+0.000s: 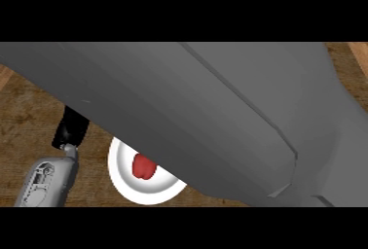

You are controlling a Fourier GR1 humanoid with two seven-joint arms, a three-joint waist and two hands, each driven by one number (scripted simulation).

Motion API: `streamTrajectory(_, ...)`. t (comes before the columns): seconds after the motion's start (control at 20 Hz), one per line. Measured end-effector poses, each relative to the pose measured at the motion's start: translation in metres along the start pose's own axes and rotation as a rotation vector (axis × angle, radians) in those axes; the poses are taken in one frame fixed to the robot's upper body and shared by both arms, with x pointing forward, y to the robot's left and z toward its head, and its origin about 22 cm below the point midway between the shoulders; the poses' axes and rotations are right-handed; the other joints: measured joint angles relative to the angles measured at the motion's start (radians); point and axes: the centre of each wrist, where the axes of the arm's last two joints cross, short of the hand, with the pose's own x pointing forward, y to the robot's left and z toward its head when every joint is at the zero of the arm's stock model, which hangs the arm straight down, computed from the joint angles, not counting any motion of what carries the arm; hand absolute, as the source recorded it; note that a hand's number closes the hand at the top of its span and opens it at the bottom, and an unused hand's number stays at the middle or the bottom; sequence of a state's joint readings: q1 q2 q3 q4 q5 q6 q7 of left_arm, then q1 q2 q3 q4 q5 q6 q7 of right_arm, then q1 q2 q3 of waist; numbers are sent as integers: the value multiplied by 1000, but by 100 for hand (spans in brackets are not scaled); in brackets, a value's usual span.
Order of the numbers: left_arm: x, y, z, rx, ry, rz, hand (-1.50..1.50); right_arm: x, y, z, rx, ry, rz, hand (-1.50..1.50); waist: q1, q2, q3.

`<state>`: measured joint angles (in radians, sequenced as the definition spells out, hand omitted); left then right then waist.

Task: Pick the sweet potato from the placemat and place it in the basket

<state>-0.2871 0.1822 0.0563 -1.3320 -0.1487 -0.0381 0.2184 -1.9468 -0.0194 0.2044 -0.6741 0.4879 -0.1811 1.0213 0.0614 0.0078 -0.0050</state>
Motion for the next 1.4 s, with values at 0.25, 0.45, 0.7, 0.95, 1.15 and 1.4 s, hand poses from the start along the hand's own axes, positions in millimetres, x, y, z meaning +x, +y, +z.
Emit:
streamTrajectory(0.25,0,3,0,6,1,4,0,-4,-13,-22,-55,77,184,150,-11,3,-1)
streamTrajectory(0.45,2,5,0,11,5,7,0,-21,-23,-44,-61,158,351,150,-16,4,0)
streamTrajectory(0.7,-1,7,3,20,0,11,0,-56,-35,-71,-51,245,456,150,-23,4,1)
streamTrajectory(0.95,-3,9,6,27,4,12,0,-89,-55,-91,-43,276,491,150,-32,1,3)
streamTrajectory(1.15,-4,10,10,35,7,12,0,-120,-57,-102,-8,252,491,150,-35,0,4)
streamTrajectory(1.4,-4,10,13,32,11,12,0,-157,-50,-112,37,234,474,150,-36,-1,4)
